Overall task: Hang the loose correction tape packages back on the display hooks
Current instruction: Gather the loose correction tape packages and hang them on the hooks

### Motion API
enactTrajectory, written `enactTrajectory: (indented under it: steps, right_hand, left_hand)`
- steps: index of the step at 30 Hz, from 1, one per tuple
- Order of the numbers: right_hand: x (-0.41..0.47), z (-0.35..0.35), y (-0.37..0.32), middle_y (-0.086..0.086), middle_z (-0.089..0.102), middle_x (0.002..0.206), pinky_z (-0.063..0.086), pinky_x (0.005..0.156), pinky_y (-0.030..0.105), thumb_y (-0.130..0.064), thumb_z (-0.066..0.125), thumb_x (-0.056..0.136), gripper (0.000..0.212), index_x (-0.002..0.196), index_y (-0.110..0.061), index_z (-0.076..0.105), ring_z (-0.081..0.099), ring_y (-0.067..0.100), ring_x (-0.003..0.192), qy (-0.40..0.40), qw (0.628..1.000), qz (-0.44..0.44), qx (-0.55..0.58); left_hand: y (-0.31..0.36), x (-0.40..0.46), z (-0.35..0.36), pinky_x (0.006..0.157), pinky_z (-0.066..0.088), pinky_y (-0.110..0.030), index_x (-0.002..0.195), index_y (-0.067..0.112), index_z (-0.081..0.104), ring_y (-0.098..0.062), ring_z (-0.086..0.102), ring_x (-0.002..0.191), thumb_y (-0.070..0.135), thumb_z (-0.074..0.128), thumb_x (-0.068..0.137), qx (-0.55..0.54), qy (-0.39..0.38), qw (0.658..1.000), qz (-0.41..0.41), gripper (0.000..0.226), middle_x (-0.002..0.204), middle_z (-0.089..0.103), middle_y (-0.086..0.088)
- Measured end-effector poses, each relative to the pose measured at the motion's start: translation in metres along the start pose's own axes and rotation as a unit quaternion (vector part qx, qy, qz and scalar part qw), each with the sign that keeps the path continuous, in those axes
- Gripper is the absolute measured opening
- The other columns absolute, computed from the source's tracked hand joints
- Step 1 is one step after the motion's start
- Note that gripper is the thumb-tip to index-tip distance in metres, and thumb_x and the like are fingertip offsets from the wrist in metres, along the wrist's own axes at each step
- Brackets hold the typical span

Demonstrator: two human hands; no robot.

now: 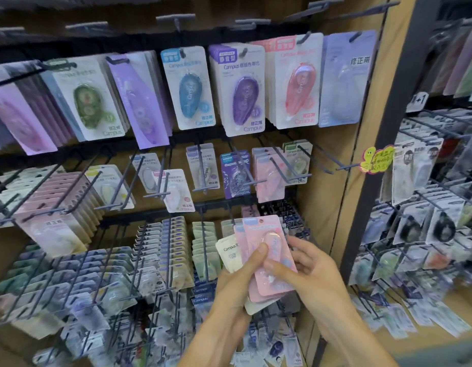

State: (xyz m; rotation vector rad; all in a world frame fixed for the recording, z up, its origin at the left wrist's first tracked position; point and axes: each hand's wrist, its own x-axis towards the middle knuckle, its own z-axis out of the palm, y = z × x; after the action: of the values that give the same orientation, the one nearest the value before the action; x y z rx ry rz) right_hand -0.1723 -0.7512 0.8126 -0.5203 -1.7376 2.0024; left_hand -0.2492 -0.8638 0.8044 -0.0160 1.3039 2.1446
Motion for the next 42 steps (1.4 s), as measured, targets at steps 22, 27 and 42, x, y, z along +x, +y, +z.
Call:
enactTrajectory:
  steps: [22, 27, 42]
  right_hand:
    - [0.075, -0.014, -0.007, -0.001, 0.076, 0.116, 0.060, 0.091, 0.046, -0.022, 0.080, 0.089, 0.041, 0.126, -0.027, 0.065, 0.074, 0.021, 0.106, 0.074, 0.994, -0.039, 0.070]
    - [0.143, 0.007, -0.021, 0.011, 0.076, 0.105, 0.059, 0.076, 0.030, -0.020, 0.085, 0.083, 0.030, 0.106, -0.011, 0.069, 0.073, 0.021, 0.093, 0.135, 0.985, 0.039, 0.097]
    - [0.004, -0.007, 0.009, -0.003, 0.080, 0.098, 0.060, 0.077, 0.028, -0.019, 0.091, 0.073, 0.048, 0.116, -0.022, 0.070, 0.075, 0.014, 0.094, -0.008, 0.999, -0.026, -0.048]
  left_hand:
    - [0.003, 0.001, 0.006, 0.070, 0.064, -0.052, 0.129, 0.017, 0.071, -0.038, 0.077, 0.099, 0.028, 0.088, 0.066, -0.037, 0.043, 0.998, -0.023, 0.066, 0.113, 0.079, -0.014]
    - [0.007, 0.000, 0.003, 0.070, 0.065, -0.051, 0.129, 0.016, 0.072, -0.039, 0.077, 0.101, 0.027, 0.087, 0.067, -0.029, 0.041, 0.999, -0.018, 0.065, 0.113, 0.079, -0.014]
    - [-0.007, 0.008, 0.016, 0.102, 0.053, -0.066, 0.129, 0.008, 0.071, -0.041, 0.074, 0.110, 0.030, 0.083, 0.080, -0.013, 0.024, 1.000, 0.015, 0.055, 0.117, 0.077, -0.021]
